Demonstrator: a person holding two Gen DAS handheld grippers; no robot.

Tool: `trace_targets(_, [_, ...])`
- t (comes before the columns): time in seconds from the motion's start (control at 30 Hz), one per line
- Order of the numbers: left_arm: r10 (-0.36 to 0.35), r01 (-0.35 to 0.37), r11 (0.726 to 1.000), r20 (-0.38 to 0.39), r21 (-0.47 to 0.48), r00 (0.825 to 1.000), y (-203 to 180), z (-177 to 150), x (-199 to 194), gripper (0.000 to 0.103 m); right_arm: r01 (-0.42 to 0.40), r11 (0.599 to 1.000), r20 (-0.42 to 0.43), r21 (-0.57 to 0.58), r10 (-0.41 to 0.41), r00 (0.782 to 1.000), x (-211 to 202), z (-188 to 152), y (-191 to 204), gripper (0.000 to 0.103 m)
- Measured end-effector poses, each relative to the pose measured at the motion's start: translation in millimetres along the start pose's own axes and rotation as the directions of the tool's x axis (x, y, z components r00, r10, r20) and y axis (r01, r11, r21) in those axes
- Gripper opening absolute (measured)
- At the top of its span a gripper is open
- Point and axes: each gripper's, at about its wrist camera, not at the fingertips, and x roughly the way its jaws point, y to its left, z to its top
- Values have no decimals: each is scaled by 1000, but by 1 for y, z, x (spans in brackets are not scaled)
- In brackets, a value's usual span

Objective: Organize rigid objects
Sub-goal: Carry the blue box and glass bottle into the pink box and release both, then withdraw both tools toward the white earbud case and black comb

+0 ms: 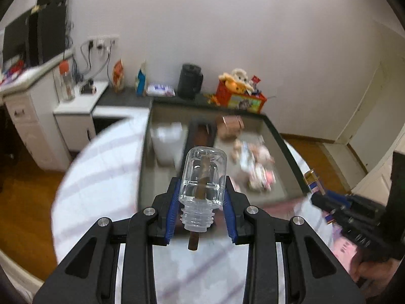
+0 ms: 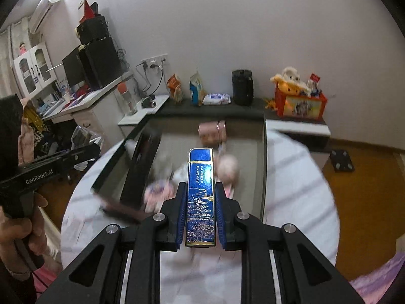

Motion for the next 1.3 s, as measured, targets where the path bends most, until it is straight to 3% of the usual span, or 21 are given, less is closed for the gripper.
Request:
trace_targets(0.13, [9, -9, 1000, -14, 18, 1000, 12, 43, 29, 32, 12, 1000, -25, -2, -12, 1000, 39, 40, -8, 21])
trace_targets(0.3, [8, -5, 999, -86, 33, 996, 26, 85, 89, 32, 45, 999, -93, 16, -44, 995, 85, 59, -25, 21])
trace_targets(0.6, [28, -15, 998, -220, 65, 975, 30, 104, 167, 34, 100, 995, -194, 20, -94, 977, 138, 58, -41, 23])
trace_targets(0.63, [39, -24, 997, -229, 69, 973, 30, 103, 171, 43, 104, 994, -191, 24, -98, 977, 138, 57, -41, 33])
trace_targets(0.67, [56, -39, 996, -232, 74, 971, 29, 102, 172, 53, 107, 994, -186, 28, -100, 977, 136, 57, -41, 55])
trace_targets(0.7, [73, -56, 995, -225, 79, 972, 29, 102, 171, 78, 118, 993, -177, 27, -111, 978, 133, 56, -40, 68])
trace_targets(0.73, [70, -54, 995, -214, 79, 974, 29, 101, 170, 87, 126, 992, -169, 22, -120, 978, 131, 57, -40, 83])
trace_targets(0.77, [49, -34, 997, -209, 76, 977, 28, 100, 166, 91, 130, 991, -150, 14, -126, 981, 125, 56, -37, 83])
trace_targets(0.83, [80, -60, 992, -190, 107, 979, 22, 98, 160, 100, 120, 993, -146, 10, -117, 982, 120, 55, -33, 83])
trace_targets(0.9, [126, -102, 983, -156, 154, 980, 14, 94, 149, 102, 125, 992, -133, 9, -122, 984, 109, 53, -28, 83])
trace_targets(1.3, [146, -139, 976, -36, 166, 989, -14, 63, 56, 103, 96, 995, -8, 20, -96, 995, 22, 31, 14, 87])
